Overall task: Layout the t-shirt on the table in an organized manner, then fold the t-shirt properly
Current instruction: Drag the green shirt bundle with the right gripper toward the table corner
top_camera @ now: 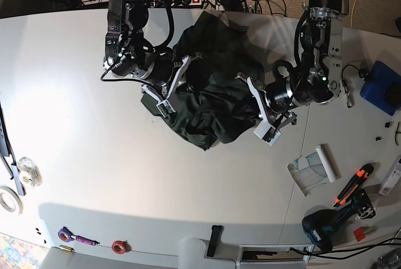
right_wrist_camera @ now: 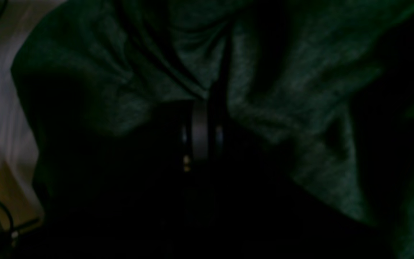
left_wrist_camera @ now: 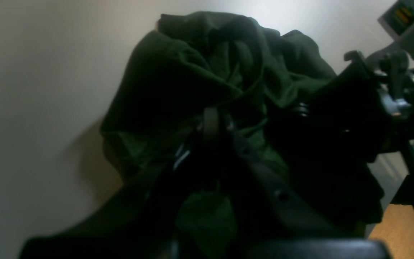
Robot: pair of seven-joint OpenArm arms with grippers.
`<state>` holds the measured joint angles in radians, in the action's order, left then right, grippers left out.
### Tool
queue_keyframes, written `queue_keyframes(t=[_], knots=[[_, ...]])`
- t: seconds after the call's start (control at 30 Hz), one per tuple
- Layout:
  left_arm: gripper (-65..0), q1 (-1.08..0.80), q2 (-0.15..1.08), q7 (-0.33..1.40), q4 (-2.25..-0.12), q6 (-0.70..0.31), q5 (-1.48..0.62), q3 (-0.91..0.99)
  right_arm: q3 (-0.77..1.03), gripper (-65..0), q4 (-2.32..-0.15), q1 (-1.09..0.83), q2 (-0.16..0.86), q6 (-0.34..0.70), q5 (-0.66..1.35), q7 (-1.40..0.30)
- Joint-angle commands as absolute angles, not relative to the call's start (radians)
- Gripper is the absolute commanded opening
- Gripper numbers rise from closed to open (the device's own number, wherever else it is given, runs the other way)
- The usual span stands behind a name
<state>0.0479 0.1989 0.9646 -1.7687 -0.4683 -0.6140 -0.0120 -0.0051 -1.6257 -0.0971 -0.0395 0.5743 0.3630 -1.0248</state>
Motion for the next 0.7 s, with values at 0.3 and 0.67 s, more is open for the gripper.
queue_keyframes(t=[0.3,0.67], knots=[[-65.0,0.064,0.2,0.943,-1.784,-0.473,-0.628,-0.01,0.142,-65.0,-1.608,-0.102,0.049,0.315,0.083,-1.087],[-65.0,0.063,0.2,0.943,-1.784,-0.472,-0.63,-0.01,0.474,-65.0,-1.608,-0.102,0.05,0.265,0.087,-1.099]])
